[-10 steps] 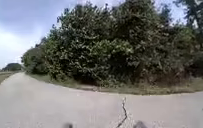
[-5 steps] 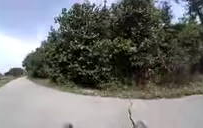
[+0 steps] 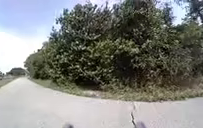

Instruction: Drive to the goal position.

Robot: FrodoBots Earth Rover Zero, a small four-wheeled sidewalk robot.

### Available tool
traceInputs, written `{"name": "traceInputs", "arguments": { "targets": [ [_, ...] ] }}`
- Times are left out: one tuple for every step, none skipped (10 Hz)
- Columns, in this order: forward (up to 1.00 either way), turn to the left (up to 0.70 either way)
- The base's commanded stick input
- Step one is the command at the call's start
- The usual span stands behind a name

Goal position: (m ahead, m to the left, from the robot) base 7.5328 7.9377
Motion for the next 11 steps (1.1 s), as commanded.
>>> {"name": "traceInputs", "arguments": {
  "targets": [
    [0.00, 0.70],
    [0.00, 0.70],
    [0.00, 0.70],
    [0.00, 0.70],
    [0.00, 0.70],
    [0.00, 0.70],
    [0.00, 0.70],
    [0.00, 0.70],
    [0.00, 0.70],
    [0.00, 0.70],
    [0.00, 0.70]
  ]
}}
